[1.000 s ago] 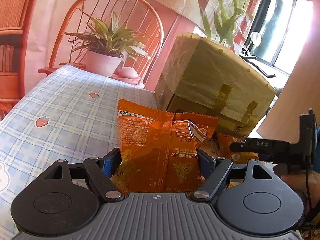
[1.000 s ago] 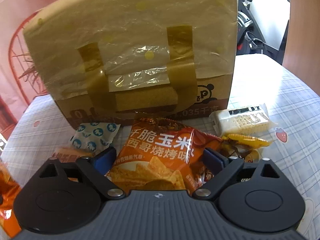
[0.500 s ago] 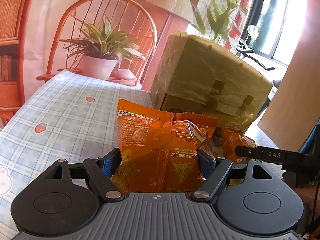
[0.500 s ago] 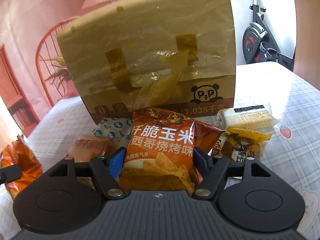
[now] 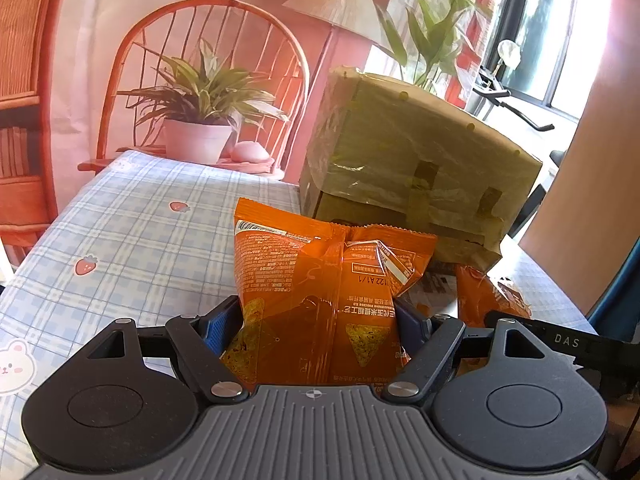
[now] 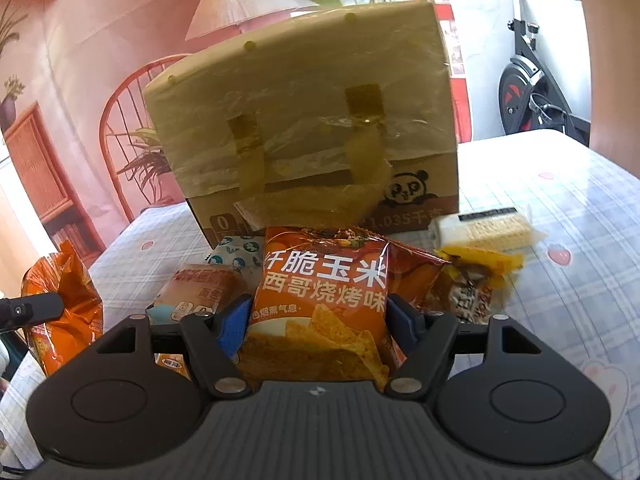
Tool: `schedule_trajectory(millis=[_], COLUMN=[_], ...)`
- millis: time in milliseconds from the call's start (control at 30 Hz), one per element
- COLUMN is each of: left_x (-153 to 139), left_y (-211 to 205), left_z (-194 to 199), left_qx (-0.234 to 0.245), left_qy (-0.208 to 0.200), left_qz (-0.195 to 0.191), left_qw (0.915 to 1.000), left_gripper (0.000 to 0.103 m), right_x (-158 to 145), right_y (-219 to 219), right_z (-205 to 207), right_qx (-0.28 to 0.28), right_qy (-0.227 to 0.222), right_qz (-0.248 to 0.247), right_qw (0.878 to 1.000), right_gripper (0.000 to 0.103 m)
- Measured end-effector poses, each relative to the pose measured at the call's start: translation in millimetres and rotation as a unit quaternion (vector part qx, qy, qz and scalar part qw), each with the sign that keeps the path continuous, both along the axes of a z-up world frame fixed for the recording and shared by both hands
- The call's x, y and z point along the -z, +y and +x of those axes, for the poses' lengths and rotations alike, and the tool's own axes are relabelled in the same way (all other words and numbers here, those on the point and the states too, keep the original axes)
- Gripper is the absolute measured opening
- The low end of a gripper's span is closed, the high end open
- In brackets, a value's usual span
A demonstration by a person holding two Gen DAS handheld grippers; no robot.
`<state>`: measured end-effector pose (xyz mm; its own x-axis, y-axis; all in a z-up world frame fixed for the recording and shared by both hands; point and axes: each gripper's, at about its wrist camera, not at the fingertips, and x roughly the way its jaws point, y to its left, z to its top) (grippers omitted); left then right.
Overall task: Organize snacks
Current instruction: 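Lift both orange chip bags and carry them over the box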
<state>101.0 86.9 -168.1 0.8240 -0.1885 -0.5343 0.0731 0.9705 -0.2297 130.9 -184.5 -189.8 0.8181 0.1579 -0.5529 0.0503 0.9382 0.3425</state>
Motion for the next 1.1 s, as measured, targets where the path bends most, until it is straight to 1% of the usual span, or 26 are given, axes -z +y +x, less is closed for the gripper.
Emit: schedule_trajectory(millis=[167, 333, 567, 800, 1100], left_x=[-5, -16, -23, -23, -36], left_y=[-6, -15, -27, -29, -28], left_z=[4, 6, 4, 7, 13], left_qx=[0.004, 0.009, 0.019, 0.023, 0.028], left_qy=[0.002, -0.009, -0.016, -0.011, -0.036], left_qz=[0.005, 0.006, 0.009, 0.004, -0.002], left_qw=[1.0000, 0.9999, 0.9997, 0.9997, 0.9990], left_gripper=[0.081, 0.081, 0.081, 0.081, 0.081], right_x=[0, -6, -5, -7, -15], right_y=[-8, -15, -24, -34, -44], right_z=[-10, -18, -25, -37, -49], right_qx=[0.008, 0.016, 0.029, 0.046, 0.062], right_qy=[-0.012, -0.032, -0.034, -0.038, -0.047], right_qz=[0.019, 0.028, 0.042, 0.047, 0.032], right_qw=[1.000, 0.999, 0.998, 0.997, 0.996], right_gripper=[0.072, 0.072, 0.072, 0.072, 0.072])
